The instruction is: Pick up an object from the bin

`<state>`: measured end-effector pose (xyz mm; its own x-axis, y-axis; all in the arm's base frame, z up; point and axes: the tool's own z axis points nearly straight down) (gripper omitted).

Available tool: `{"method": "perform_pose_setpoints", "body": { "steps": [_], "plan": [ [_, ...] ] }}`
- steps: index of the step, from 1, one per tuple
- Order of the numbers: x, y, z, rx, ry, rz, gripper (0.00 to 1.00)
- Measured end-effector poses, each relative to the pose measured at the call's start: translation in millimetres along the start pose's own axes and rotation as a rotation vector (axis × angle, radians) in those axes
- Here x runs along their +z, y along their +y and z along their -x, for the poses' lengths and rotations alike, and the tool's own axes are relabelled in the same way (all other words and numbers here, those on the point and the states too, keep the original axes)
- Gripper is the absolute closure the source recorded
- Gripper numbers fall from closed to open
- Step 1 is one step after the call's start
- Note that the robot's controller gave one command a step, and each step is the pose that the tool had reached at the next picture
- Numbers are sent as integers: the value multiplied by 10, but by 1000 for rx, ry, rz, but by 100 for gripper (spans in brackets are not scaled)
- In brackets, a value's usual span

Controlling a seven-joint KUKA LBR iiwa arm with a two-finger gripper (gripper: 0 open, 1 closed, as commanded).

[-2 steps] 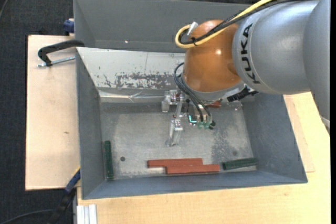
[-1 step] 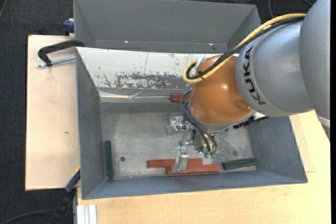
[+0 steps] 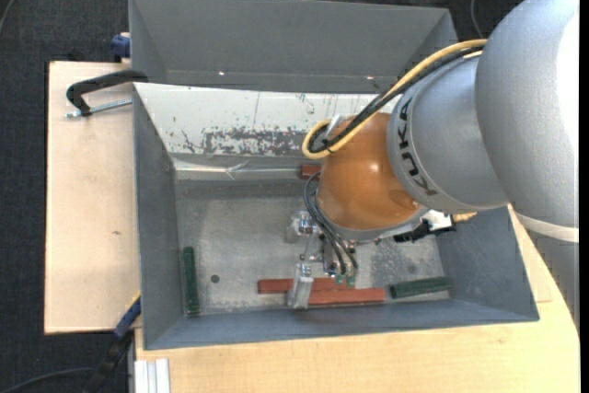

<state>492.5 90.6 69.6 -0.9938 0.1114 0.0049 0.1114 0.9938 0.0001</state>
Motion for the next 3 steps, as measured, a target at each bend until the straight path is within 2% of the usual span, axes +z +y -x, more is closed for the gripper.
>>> {"method": "perform_pose_setpoints", "body": {
  "steps": [1,2,3],
  "plan": [
    [-23,1,18,1,-7,2,100],
    [-82,26,127,198,-9,3,100],
    [-81,24,128,199,-9,3,0]
  ]
}}
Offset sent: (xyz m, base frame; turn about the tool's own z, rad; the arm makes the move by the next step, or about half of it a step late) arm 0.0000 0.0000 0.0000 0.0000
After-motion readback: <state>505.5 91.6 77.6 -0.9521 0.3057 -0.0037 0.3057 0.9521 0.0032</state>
